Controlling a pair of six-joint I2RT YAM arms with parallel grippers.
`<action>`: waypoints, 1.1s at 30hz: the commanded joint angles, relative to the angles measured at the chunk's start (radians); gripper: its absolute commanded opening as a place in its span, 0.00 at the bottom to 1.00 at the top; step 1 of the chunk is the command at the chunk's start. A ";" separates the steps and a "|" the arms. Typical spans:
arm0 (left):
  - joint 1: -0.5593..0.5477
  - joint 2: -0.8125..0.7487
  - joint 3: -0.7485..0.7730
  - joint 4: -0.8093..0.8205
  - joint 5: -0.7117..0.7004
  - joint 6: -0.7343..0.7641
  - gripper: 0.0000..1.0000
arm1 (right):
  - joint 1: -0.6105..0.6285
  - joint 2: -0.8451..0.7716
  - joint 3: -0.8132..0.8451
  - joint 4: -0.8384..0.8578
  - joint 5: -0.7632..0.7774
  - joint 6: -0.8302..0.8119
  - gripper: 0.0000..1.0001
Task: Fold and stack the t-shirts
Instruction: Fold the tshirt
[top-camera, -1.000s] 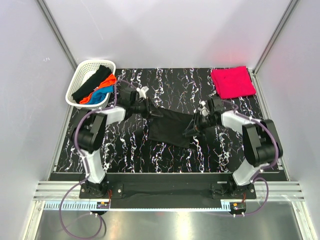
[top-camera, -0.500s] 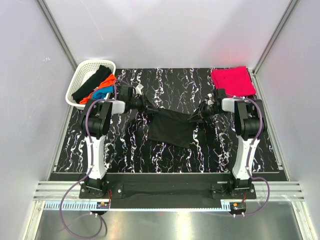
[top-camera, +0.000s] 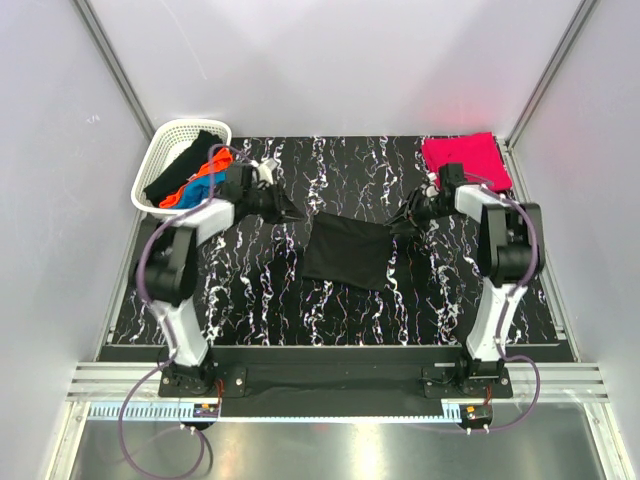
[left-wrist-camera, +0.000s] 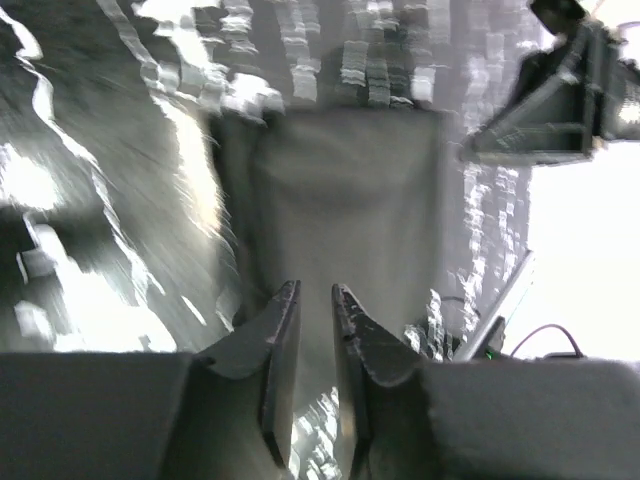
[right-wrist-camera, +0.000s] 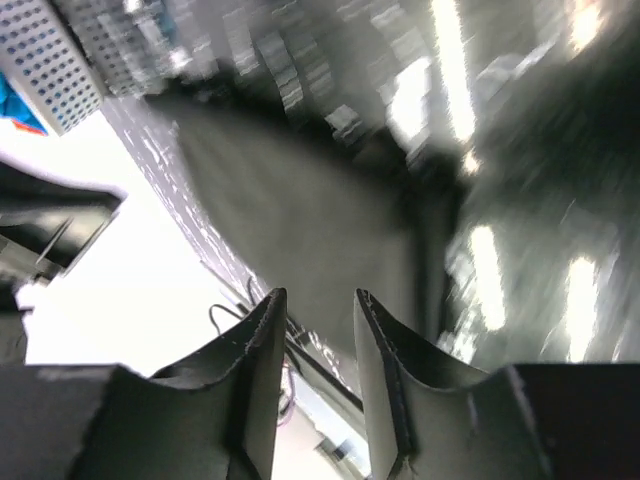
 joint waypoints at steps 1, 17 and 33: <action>0.000 -0.258 -0.114 0.038 -0.073 0.033 0.25 | -0.001 -0.206 0.009 -0.113 0.068 -0.068 0.41; -0.291 -0.992 -0.806 0.381 -0.214 -0.392 0.40 | -0.003 -0.692 -0.164 -0.437 0.275 -0.301 0.64; -0.925 -0.657 -0.713 0.388 -1.095 -1.110 0.54 | -0.009 -0.858 -0.233 -0.475 0.319 -0.255 0.68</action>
